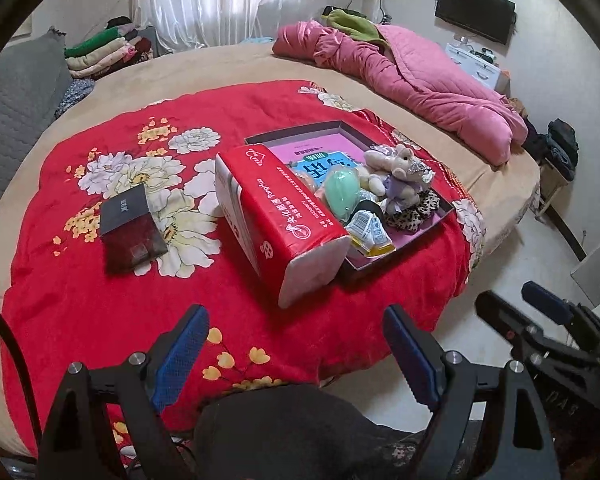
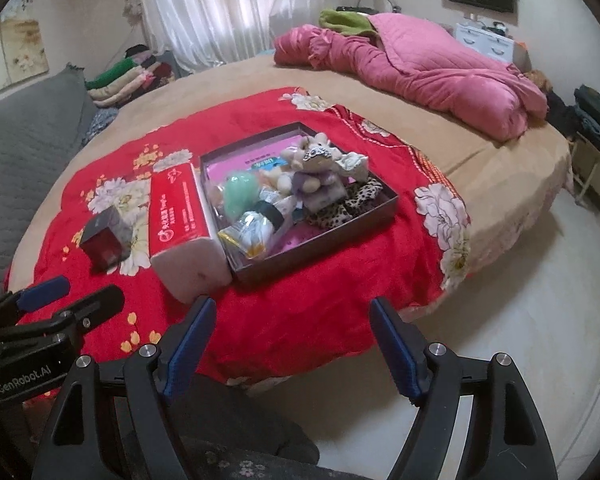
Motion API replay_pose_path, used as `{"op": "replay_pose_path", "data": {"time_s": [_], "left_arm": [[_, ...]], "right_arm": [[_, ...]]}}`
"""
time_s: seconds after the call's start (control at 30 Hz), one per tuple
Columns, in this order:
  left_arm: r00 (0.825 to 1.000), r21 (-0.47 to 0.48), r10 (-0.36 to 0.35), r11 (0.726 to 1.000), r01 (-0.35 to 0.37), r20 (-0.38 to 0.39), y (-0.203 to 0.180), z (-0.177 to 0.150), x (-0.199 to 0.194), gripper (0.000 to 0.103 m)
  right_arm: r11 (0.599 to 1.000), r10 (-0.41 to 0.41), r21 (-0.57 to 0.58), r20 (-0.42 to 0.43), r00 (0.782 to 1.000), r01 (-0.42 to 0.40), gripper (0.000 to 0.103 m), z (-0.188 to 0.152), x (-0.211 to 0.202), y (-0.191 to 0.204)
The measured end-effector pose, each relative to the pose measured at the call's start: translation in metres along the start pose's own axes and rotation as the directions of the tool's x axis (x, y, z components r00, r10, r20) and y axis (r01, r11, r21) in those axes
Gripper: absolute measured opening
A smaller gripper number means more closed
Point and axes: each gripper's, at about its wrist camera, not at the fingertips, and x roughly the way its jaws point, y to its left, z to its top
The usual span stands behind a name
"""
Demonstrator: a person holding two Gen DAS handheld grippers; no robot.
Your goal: Organize soft objects
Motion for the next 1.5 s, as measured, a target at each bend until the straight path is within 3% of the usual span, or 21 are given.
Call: {"op": "replay_pose_path", "data": {"time_s": [0.3, 1.5], "left_arm": [[1.000, 0.002, 0.006, 1.000, -0.006, 0.003, 0.001, -0.004, -0.003, 0.088], [1.000, -0.010, 0.022, 1.000, -0.023, -0.012, 0.005, -0.006, 0.002, 0.088]], "right_arm": [[0.999, -0.009, -0.034, 0.038, 0.999, 0.011, 0.080, -0.004, -0.012, 0.005], [0.998, -0.015, -0.065, 0.004, 1.000, 0.015, 0.080, -0.012, -0.005, 0.011]]}}
